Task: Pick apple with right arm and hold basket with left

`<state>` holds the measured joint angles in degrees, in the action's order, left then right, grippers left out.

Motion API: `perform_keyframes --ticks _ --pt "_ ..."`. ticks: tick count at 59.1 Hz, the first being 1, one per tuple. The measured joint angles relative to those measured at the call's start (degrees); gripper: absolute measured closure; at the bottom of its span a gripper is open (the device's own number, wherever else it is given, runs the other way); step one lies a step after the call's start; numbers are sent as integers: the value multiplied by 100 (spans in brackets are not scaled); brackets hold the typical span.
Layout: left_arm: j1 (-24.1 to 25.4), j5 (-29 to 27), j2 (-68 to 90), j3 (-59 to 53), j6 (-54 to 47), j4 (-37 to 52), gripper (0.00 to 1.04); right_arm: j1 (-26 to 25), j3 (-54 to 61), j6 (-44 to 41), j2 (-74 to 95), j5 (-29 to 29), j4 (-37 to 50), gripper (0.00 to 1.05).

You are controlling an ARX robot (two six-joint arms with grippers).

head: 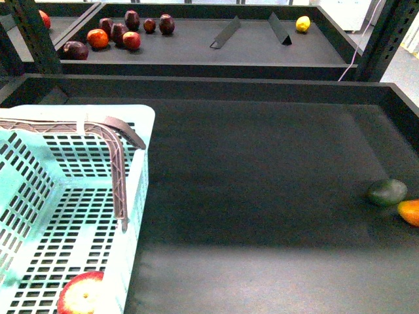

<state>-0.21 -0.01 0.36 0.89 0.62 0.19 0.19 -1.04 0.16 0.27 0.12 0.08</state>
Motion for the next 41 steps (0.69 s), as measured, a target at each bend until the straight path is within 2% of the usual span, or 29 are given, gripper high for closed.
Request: perform_keyframes --ticks 25,29,33,41 --pt "0 0 0 0 0 -2 101 0 0 0 0 0 0 9" --pt "0 0 0 0 0 -2 90 0 0 0 0 0 0 9" --pt "0 0 0 0 0 -2 72 0 0 0 0 0 0 9" --pt "0 0 0 0 0 -2 46 0 0 0 0 0 0 9"
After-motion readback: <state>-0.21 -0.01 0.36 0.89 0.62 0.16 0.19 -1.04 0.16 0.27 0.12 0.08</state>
